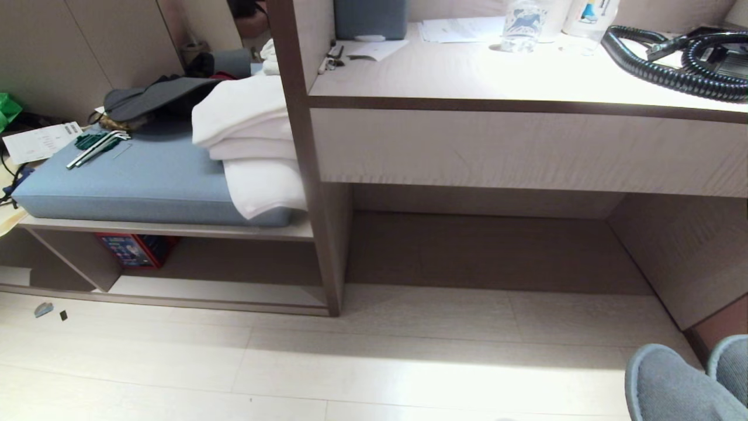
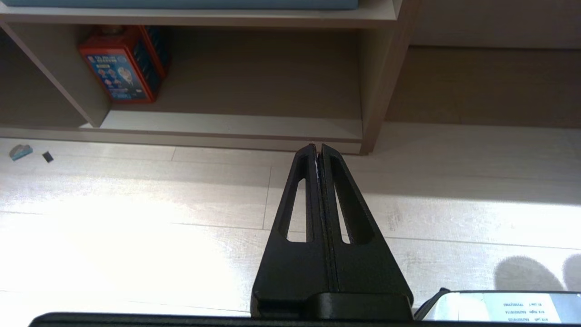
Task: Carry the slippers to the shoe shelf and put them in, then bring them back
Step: Place the slippers on the floor
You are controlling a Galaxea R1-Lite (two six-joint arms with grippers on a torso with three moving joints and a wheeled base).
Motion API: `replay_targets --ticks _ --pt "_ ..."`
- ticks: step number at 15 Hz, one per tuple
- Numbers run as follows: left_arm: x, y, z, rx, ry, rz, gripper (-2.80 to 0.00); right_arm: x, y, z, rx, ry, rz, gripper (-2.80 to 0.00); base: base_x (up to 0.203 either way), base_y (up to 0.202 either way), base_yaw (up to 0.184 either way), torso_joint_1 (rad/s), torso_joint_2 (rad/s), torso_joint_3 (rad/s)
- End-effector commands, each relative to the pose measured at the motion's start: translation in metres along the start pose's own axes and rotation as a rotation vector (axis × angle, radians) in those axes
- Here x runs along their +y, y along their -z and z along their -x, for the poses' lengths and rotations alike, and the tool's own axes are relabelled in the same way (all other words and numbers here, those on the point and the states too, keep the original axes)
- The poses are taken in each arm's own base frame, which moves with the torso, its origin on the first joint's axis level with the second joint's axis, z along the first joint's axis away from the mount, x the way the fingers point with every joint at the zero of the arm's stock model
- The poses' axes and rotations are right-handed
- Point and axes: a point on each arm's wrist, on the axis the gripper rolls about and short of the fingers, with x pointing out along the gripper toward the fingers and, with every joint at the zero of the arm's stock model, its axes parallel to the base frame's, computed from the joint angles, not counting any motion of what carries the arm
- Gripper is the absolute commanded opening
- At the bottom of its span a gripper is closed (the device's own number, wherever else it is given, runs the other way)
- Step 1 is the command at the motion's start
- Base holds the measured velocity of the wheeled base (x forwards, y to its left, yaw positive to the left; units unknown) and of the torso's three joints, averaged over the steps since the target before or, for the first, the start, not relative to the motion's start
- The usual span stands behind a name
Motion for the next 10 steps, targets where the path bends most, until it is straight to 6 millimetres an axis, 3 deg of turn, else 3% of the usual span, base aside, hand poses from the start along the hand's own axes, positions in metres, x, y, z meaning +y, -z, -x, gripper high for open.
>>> replay_targets --ticks 1,10 --pt "0.0000 -0.0001 -0.0001 0.000 0.000 0.001 -2.80 0.0000 0.0000 -0.0001 0.001 -0.002 0.006 -2.80 0.000 0.000 0.000 0.003 0.00 -0.197" --pt "0.0000 -0.0008 -0.0023 0.031 0.002 -0.002 -2.80 -0.0001 0.0002 0.0000 0.005 -0.011 0.007 -2.80 0.000 0.000 0.000 0.002 0.00 -0.198"
